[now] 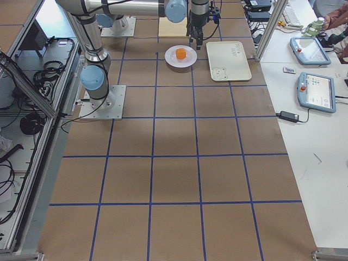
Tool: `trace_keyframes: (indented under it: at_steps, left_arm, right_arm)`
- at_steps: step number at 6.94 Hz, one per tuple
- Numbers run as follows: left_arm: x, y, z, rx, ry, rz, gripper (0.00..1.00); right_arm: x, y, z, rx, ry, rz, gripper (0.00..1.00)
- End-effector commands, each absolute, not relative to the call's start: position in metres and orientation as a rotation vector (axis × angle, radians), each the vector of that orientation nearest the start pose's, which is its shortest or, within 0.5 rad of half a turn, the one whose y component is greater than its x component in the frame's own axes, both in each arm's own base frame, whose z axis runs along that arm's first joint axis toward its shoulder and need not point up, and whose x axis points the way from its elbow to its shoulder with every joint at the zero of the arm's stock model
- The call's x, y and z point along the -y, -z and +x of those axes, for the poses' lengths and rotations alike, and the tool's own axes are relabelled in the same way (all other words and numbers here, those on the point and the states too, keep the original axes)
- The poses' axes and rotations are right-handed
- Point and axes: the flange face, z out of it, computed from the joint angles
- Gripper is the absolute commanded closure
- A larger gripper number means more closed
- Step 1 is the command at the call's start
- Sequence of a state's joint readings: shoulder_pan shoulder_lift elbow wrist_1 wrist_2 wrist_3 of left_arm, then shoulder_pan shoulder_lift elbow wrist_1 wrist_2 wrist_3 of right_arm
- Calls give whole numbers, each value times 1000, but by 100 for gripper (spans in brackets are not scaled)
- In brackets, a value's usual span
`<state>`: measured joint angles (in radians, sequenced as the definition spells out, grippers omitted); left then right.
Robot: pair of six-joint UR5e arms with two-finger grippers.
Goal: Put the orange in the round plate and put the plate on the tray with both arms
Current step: 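Carry the orange with the left gripper and set it in the white plate, then open the left gripper and raise it away while the right arm reaches toward the plate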
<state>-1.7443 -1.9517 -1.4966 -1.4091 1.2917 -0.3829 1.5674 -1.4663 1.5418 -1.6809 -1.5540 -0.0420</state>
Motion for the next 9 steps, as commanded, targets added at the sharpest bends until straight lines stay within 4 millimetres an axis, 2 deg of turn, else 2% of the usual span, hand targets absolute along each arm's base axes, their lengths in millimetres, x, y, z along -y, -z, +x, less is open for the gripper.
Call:
trace_keyframes:
  at_steps: [1,2,3,4,5,6,7,9]
  left_arm:
    - [589,-468,-222,-3361,-271,-375,0]
    - [572,-507,-217,-3312,-138,-308,0]
    - [560,-518,-206,-3231,-42,-158,0]
    - [543,-510,-193,-3154,-46,-52,0]
    - [521,-508,-188,-3150,-53,-77,0]
    - [508,-503,-185,-3157,-38,-85,0]
    - [514,-502,-182,-3170,111,-62,0]
    - [507,-502,-180,-3157,133,-45,0]
  right_arm:
    - [531,-378,139,-3041,40,-37,0]
    - [515,-346,149,-2986,-20,1,0]
    - [508,-325,160,-2892,20,118,0]
    - [488,-293,169,-2855,-1,126,0]
    - [468,-262,186,-2820,60,105,0]
    - [452,-226,199,-2765,81,188,0]
    - [454,-201,208,-2698,111,247,0]
    - [455,-184,216,-2676,112,280,0]
